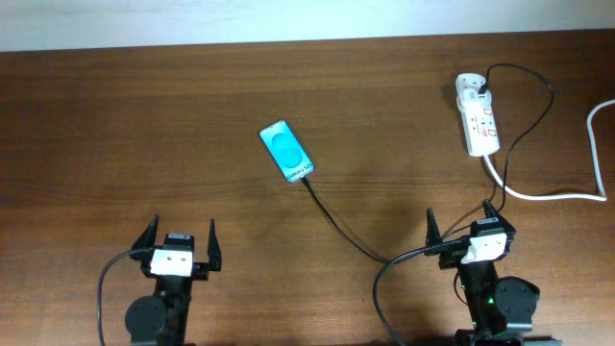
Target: Plug charger to phone and switch on socket
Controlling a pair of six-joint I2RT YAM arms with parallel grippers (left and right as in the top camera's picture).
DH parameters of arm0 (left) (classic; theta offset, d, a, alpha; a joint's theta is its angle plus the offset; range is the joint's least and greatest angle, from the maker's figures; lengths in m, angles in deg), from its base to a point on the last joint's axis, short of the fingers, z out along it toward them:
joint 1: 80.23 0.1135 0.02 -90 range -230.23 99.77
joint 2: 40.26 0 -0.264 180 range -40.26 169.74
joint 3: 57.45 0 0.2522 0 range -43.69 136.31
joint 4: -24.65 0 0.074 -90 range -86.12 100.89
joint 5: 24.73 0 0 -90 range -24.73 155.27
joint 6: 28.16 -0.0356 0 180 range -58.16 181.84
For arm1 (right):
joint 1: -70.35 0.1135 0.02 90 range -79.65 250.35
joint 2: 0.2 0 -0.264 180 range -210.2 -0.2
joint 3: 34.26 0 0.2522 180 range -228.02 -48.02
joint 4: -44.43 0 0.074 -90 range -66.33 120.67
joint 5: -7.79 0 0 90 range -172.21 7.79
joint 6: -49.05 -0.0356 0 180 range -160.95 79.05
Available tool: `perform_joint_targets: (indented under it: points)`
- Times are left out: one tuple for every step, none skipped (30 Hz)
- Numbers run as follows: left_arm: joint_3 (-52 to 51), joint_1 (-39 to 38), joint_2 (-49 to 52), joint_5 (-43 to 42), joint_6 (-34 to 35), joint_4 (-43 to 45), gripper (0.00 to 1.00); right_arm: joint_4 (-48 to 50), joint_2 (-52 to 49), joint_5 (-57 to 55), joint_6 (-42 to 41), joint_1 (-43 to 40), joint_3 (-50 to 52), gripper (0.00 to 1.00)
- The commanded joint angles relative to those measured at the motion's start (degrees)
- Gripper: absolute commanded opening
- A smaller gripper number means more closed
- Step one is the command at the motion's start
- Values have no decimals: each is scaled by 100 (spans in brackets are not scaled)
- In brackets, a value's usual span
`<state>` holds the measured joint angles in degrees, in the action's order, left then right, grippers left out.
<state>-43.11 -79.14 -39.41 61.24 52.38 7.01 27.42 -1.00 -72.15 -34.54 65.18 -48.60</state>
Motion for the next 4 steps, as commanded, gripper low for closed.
perform_joint_targets:
  points:
    - [-9,-17,-50,46,-72,-50,99,-35,33,68,22,-4,26,98]
    - [-9,-17,-50,46,-72,-50,99,-37,33,68,22,-4,26,98]
    - [-9,-17,-50,44,-72,-50,99,-37,33,68,22,-4,26,98]
    - [-9,-17,-50,46,-72,-50,99,-35,33,68,22,-4,26,98]
